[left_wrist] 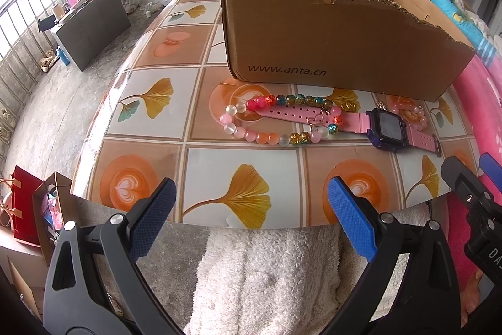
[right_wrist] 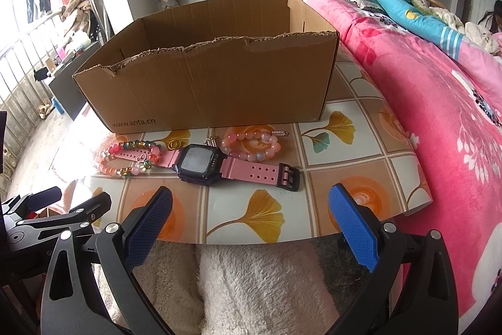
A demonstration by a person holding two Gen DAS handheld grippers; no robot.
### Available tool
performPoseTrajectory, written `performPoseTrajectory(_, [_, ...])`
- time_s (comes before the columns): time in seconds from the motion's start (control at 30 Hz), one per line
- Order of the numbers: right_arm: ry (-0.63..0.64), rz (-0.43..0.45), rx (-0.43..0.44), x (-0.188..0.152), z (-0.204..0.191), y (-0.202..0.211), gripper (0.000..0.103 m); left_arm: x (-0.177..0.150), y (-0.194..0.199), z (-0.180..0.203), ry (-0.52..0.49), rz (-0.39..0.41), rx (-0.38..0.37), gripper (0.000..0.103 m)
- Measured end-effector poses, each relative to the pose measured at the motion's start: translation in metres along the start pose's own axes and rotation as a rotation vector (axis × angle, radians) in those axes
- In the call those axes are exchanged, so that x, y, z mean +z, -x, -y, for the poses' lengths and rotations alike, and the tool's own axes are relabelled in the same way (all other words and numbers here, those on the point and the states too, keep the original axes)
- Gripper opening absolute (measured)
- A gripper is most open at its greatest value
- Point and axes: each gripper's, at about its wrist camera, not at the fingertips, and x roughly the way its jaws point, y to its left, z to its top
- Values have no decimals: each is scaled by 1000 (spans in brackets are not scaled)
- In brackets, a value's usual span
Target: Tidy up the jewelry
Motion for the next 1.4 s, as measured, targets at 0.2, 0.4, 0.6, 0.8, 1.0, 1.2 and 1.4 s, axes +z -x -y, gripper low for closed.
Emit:
performPoseTrajectory(0.2, [25,54,118,12,-8,6,92,4,-3,-25,4,34,-35,94])
performPoseTrajectory(0.4, [67,27,272,29,-34,-9,71,10,3,-53,-17,130,-210,94])
performPoseTrajectory(0.6, [100,-49,369,38,-60,-33,51,22,0,-63,-43,153,-216,95])
performPoseTrajectory(0.8, [131,-136,364,42,-75,-56,35,29,-6,-59,-70,189,-231,94])
performPoseTrajectory(1.0, [153,-201,340,45,-83,-76,29,37,-21,-46,-180,164,-199,62])
performPoseTrajectory(1.2, [198,-249,320,49,-94,-92,19,39,-34,-42,-221,107,-216,41])
performPoseTrajectory(1.4, [224,-279,315,54,-96,-105,17,40,-44,-38,-242,65,-192,33])
